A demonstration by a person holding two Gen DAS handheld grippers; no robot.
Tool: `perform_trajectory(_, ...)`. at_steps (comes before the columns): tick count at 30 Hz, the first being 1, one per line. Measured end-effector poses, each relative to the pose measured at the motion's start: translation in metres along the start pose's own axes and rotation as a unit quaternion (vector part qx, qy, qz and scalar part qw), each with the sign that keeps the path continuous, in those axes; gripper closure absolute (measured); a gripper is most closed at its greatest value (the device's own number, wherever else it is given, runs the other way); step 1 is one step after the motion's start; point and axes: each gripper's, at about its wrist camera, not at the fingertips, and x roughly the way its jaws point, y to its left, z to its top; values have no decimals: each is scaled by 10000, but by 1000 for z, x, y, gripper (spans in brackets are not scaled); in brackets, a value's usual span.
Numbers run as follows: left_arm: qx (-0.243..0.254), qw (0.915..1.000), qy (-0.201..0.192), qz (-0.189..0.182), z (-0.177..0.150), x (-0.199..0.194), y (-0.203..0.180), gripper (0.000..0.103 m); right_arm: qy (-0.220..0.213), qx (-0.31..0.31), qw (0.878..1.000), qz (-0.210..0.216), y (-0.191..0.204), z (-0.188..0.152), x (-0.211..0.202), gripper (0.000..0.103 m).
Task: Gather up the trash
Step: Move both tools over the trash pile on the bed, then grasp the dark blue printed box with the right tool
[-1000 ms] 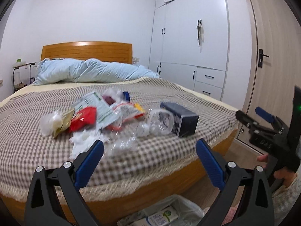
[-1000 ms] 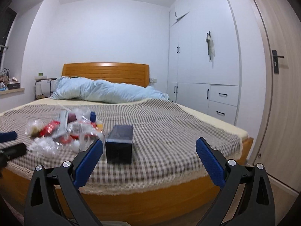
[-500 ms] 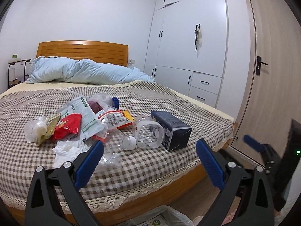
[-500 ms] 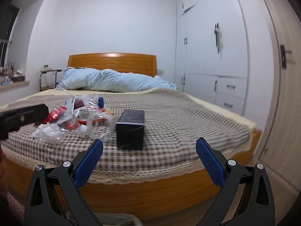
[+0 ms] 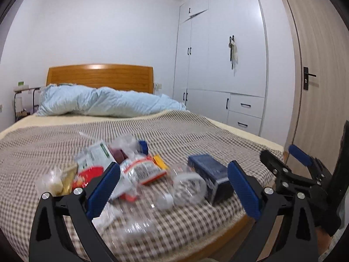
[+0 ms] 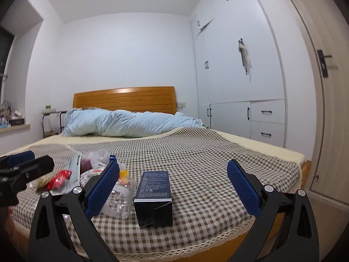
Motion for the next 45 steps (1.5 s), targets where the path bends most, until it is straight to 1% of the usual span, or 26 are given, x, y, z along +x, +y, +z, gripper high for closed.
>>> perform_trajectory(2, -78, 10000, -17, 28, 1, 3, 6, 8, -4, 50, 10000, -62, -1, -1, 0, 8)
perform_trajectory(5, -267, 9996, 122, -15, -2, 9, 14, 8, -53, 91, 9997, -215, -1, -3, -2, 8)
perform_trajectory(11, -399, 9989, 227, -4, -5, 16, 19, 8, 39, 198, 9997, -160, -4, -4, 0, 8)
perform_trajectory(13, -414, 9989, 215, -5, -5, 16, 18, 8, 160, 121, 9996, -210, -1, -3, 2, 8)
perform_trajectory(16, -443, 9988, 212, -20, -4, 17, 16, 8, 230, 27, 9991, -356, 3, -4, 5, 8)
perform_trajectory(19, -508, 9985, 176, -62, -3, 17, 16, 8, 309, 45, 9989, -362, 3, -7, 6, 8)
perform_trajectory(22, -523, 9984, 203, -61, -4, 20, 16, 8, 372, -132, 9983, -422, 5, -13, 9, 8)
perform_trajectory(27, -539, 9981, 290, 39, -9, 27, 18, 8, 649, -185, 9974, -237, 16, -19, 20, 8)
perform_trajectory(30, -573, 9977, 345, 115, -11, 31, 22, 8, 817, -423, 9952, -321, 26, -26, 31, 8)
perform_trajectory(32, -618, 9972, 385, 161, -11, 33, 25, 8, 927, -451, 9940, -369, 28, -30, 38, 8)
perform_trajectory(35, -682, 9964, 455, 225, -13, 36, 32, 8, 1234, -454, 9901, -483, 27, -37, 54, 8)
perform_trajectory(37, -721, 9958, 504, 270, -15, 37, 37, 8, 1513, -368, 9868, -454, 26, -43, 65, 8)
perform_trajectory(39, -759, 9952, 543, 297, -16, 37, 40, 8, 1684, -279, 9845, -405, 26, -47, 70, 8)
perform_trajectory(45, -890, 9936, 638, 291, -18, 37, 50, 8, 1927, -201, 9801, -442, 28, -56, 84, 8)
